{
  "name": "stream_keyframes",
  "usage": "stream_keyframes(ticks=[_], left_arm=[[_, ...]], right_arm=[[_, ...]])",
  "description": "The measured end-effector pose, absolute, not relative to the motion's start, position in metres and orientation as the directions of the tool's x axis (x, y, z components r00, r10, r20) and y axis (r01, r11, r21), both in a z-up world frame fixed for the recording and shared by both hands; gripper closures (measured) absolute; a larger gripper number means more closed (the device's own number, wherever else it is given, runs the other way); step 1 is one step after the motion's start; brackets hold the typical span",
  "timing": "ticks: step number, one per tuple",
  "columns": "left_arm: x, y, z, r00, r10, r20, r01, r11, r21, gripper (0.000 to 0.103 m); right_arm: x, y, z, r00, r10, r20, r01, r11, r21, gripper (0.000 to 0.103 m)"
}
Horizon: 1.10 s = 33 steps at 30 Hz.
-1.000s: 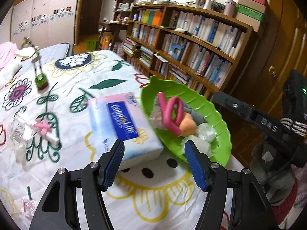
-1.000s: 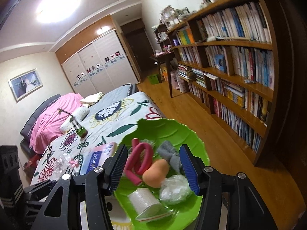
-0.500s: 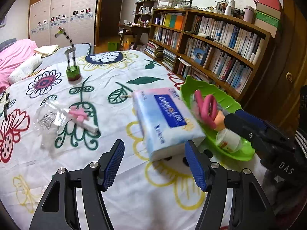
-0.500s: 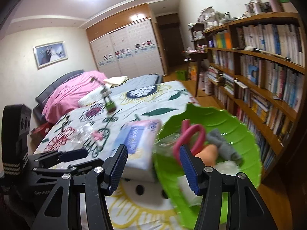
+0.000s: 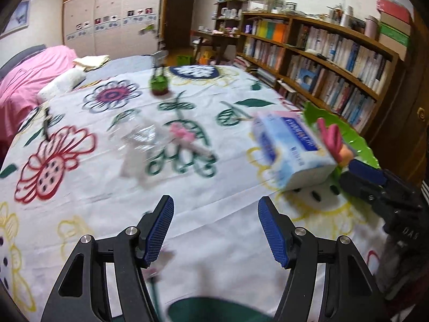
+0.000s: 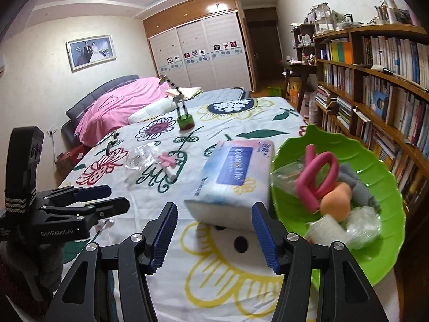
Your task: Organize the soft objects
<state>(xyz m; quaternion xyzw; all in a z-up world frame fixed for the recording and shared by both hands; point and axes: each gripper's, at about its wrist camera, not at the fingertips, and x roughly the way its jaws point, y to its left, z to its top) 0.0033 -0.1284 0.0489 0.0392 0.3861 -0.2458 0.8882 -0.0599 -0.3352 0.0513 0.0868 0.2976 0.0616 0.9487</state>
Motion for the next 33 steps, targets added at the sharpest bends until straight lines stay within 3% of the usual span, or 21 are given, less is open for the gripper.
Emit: stream_keyframes(ticks=[8, 28, 31, 33], left_arm=[[-0.001, -0.088, 0.028, 0.600, -0.327, -0.730, 0.385, 0.918, -0.096, 0.037], [0.013, -0.070, 0.006, 0.581, -0.301, -0.757, 0.336, 0.935, -0.114, 0.037], [0.014, -0.073, 0.005, 0.593, -0.279, -0.755, 0.342, 0.937, -0.078, 0.041], [0.012, -0.076, 0.005, 0.598, -0.275, -0.753, 0.354, 0.933, -0.059, 0.052]], right_arm=[[-0.066, -0.305, 0.049, 0.791, 0.210, -0.575, -0.133, 0.976, 0.174, 0.042], [-0.060, -0.250, 0.032, 0.709, 0.290, -0.642, -0.238, 0.956, 0.169, 0.042], [-0.057, -0.245, 0.032, 0.703, 0.300, -0.645, -0.250, 0.953, 0.171, 0.042], [-0.056, -0.242, 0.032, 0.701, 0.306, -0.644, -0.258, 0.951, 0.171, 0.042]])
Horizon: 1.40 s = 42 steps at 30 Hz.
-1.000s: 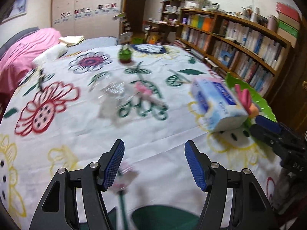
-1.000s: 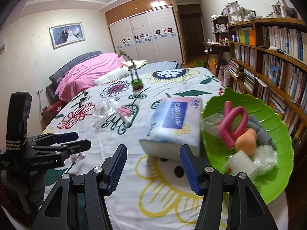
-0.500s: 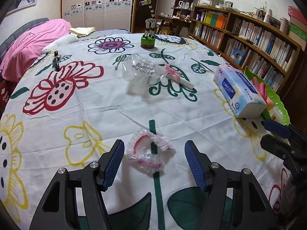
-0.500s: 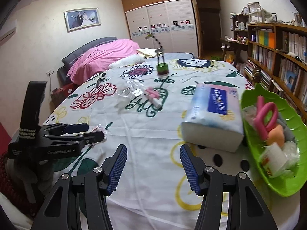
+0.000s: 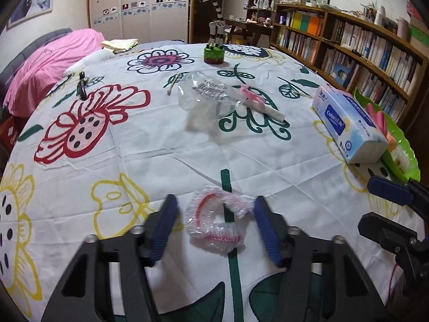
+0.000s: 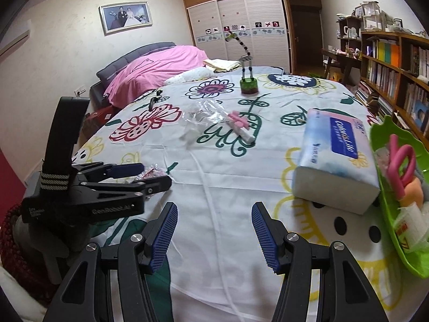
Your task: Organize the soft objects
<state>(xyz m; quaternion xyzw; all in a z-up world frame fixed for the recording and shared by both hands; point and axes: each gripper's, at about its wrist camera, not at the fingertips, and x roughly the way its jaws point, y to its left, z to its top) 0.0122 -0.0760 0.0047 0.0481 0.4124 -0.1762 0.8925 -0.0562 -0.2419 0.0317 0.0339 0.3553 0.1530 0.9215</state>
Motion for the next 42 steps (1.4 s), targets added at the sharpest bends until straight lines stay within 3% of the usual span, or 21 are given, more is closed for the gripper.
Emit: stream_keyframes(ticks=[5, 8, 18, 29, 42], left_arm=[[0.012, -0.073, 0.006, 0.587, -0.295, -0.754, 0.364, 0.928, -0.080, 0.077], [0.013, -0.065, 0.008, 0.587, -0.299, -0.753, 0.343, 0.934, -0.103, 0.080], [0.009, -0.039, 0.032, 0.669, -0.266, -0.694, 0.290, 0.953, -0.085, 0.081], [0.012, -0.026, 0.033, 0.664, -0.289, -0.689, 0.281, 0.951, -0.127, 0.081], [0.014, -0.026, 0.026, 0.631, -0.322, -0.705, 0.294, 0.941, -0.167, 0.081]], right_arm=[[-0.052, -0.235, 0.033, 0.696, 0.319, -0.643, -0.274, 0.946, 0.172, 0.042], [-0.049, -0.233, 0.033, 0.690, 0.325, -0.647, -0.276, 0.944, 0.179, 0.042], [-0.024, -0.224, 0.042, 0.671, 0.353, -0.652, -0.283, 0.935, 0.215, 0.042], [0.032, -0.204, 0.043, 0.648, 0.361, -0.671, -0.263, 0.932, 0.248, 0.042], [0.096, -0.217, 0.038, 0.676, 0.243, -0.696, -0.114, 0.967, 0.226, 0.042]])
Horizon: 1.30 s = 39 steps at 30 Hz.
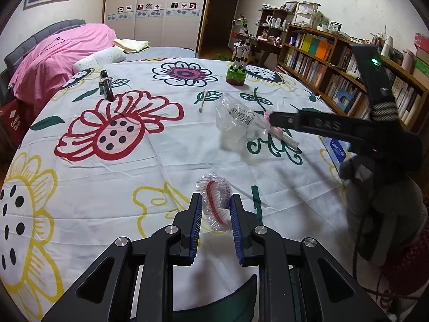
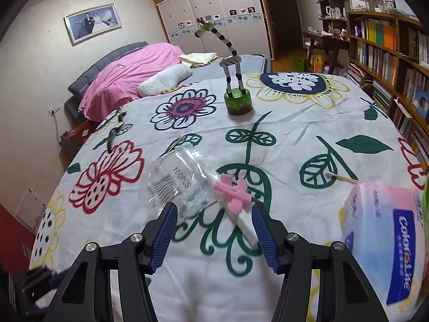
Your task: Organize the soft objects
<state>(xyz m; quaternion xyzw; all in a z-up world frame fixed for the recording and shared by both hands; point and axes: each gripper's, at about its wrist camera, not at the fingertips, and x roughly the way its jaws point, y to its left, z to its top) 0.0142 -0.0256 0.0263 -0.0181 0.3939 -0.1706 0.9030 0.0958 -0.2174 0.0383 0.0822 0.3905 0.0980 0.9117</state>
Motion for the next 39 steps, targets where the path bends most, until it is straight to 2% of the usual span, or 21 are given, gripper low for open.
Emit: stream_keyframes(ticks=[8, 10, 13, 15, 18, 24, 32, 39], left_arm=[[0.015, -0.024, 0.025, 0.627, -0.328, -0.706, 0.291, 0.940, -0.178, 0.081], [0.015, -0.023, 0.025, 0.626, -0.328, -0.707, 0.289, 0.940, -0.179, 0.081], [0.016, -0.021, 0.024, 0.627, -0.328, -0.707, 0.284, 0.941, -0.184, 0.081], [0.016, -0.020, 0.024, 0.628, -0.327, -0.706, 0.278, 0.942, -0.189, 0.081], [0.016, -0.019, 0.024, 0.630, -0.324, -0.705, 0.271, 0.943, -0.191, 0.081], [0.014, -0.016, 0.028, 0.643, -0.317, -0.697, 0.257, 0.947, -0.194, 0.081], [0.014, -0.014, 0.028, 0.640, -0.320, -0.699, 0.256, 0.946, -0.199, 0.081], [0.014, -0.016, 0.028, 0.637, -0.323, -0.700, 0.259, 0.945, -0.200, 0.081]], right_arm=[[0.125, -0.214, 0.030, 0.649, 0.252, -0.717, -0.072, 0.959, 0.272, 0.042], [0.132, -0.217, 0.026, 0.638, 0.268, -0.722, -0.057, 0.951, 0.303, 0.046], [0.135, -0.220, 0.020, 0.628, 0.285, -0.725, -0.047, 0.943, 0.330, 0.052], [0.131, -0.219, 0.021, 0.631, 0.283, -0.723, -0.057, 0.946, 0.320, 0.063], [0.123, -0.216, 0.022, 0.630, 0.288, -0.721, -0.083, 0.948, 0.307, 0.073], [0.101, -0.193, 0.020, 0.595, 0.346, -0.725, -0.188, 0.937, 0.294, 0.084], [0.074, -0.172, 0.027, 0.625, 0.327, -0.709, -0.263, 0.943, 0.204, 0.083], [0.092, -0.191, 0.028, 0.663, 0.261, -0.701, -0.172, 0.965, 0.197, 0.064]])
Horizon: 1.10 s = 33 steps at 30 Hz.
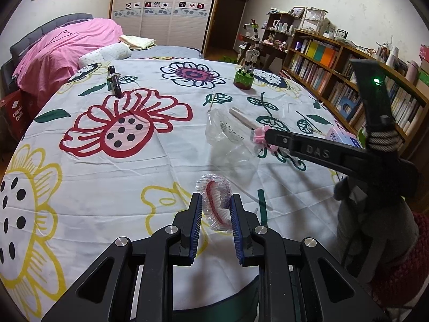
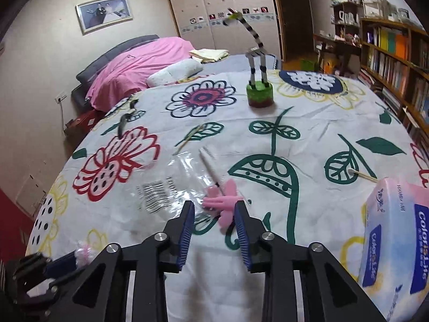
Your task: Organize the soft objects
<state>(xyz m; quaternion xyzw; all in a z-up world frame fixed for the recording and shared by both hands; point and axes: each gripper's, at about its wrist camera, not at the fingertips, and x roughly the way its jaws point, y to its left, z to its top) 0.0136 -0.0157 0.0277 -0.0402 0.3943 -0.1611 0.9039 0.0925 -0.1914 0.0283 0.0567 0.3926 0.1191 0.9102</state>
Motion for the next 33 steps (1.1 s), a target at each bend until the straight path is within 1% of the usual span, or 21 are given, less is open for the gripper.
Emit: stream_keyframes(ticks=[2, 3, 10, 12, 14, 16, 17, 24, 28, 31, 33], left_arm=[[0.014, -0.017, 0.027, 0.635, -0.323, -0.702, 0.260, 0.945, -0.200, 0.081], [0.014, -0.017, 0.027, 0.634, -0.324, -0.702, 0.260, 0.945, -0.200, 0.081], [0.015, -0.017, 0.025, 0.629, -0.326, -0.706, 0.262, 0.944, -0.203, 0.081], [0.015, -0.017, 0.024, 0.626, -0.327, -0.707, 0.263, 0.943, -0.204, 0.081], [0.015, -0.017, 0.024, 0.626, -0.328, -0.707, 0.263, 0.943, -0.204, 0.081], [0.015, -0.017, 0.024, 0.627, -0.327, -0.707, 0.262, 0.943, -0.204, 0.081], [0.015, -0.017, 0.024, 0.627, -0.328, -0.707, 0.263, 0.943, -0.204, 0.081], [0.015, -0.018, 0.024, 0.626, -0.328, -0.707, 0.263, 0.943, -0.204, 0.081], [0.015, -0.017, 0.025, 0.630, -0.327, -0.704, 0.261, 0.943, -0.205, 0.081], [0.016, -0.016, 0.025, 0.631, -0.327, -0.703, 0.257, 0.944, -0.209, 0.081], [0.016, -0.016, 0.025, 0.629, -0.327, -0.705, 0.256, 0.944, -0.209, 0.081]], right_arm=[[0.099, -0.191, 0.025, 0.653, 0.264, -0.710, -0.166, 0.964, 0.206, 0.057], [0.101, -0.190, 0.023, 0.651, 0.260, -0.713, -0.165, 0.965, 0.202, 0.056], [0.108, -0.177, 0.017, 0.657, 0.186, -0.730, -0.169, 0.981, 0.098, 0.056], [0.109, -0.176, 0.016, 0.659, 0.174, -0.732, -0.166, 0.983, 0.084, 0.064], [0.108, -0.177, 0.015, 0.667, 0.152, -0.730, -0.160, 0.985, 0.060, 0.065], [0.107, -0.178, 0.016, 0.669, 0.159, -0.727, -0.162, 0.985, 0.066, 0.066], [0.105, -0.179, 0.017, 0.669, 0.164, -0.725, -0.164, 0.984, 0.071, 0.083], [0.095, -0.181, 0.023, 0.670, 0.202, -0.714, -0.186, 0.977, 0.102, 0.082], [0.091, -0.180, 0.020, 0.633, 0.247, -0.734, -0.213, 0.967, 0.142, 0.082], [0.080, -0.175, 0.016, 0.603, 0.276, -0.748, -0.248, 0.957, 0.153, 0.081], [0.071, -0.173, 0.016, 0.600, 0.281, -0.749, -0.264, 0.953, 0.147, 0.077]])
